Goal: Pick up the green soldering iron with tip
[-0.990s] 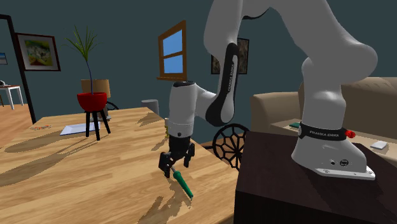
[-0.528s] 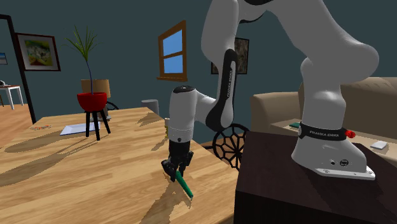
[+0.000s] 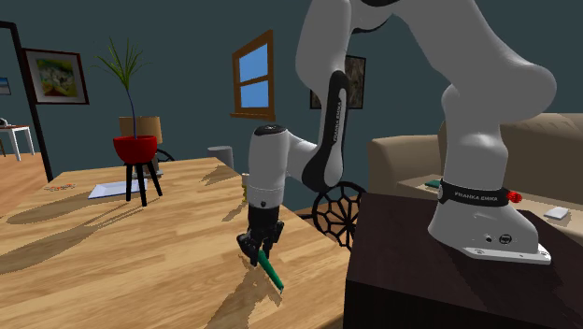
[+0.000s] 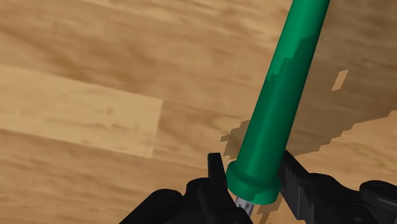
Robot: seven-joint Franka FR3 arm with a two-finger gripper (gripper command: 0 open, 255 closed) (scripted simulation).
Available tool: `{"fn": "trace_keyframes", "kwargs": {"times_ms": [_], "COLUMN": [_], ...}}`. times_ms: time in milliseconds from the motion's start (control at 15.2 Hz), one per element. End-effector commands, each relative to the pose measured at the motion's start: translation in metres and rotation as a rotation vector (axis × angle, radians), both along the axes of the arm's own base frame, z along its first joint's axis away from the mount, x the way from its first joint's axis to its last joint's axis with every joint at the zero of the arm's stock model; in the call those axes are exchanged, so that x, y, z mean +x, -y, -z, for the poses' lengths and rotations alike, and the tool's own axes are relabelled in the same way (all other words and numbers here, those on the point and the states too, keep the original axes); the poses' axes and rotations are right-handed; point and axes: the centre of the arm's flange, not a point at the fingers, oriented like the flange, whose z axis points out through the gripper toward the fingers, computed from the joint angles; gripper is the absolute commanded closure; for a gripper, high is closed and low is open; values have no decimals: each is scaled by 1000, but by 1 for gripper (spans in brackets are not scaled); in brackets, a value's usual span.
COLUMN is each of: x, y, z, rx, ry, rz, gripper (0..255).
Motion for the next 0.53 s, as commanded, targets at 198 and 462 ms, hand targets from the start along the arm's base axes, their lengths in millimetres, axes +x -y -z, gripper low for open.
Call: {"fn": "trace_keyframes", "kwargs": {"times_ms": [198,462], "x": [-1,-1], "y": [0,0], "z": [-23,-45], "rx": [0,0], "ry": [0,0], "rz": [0,0], "gripper": [255,255]}}
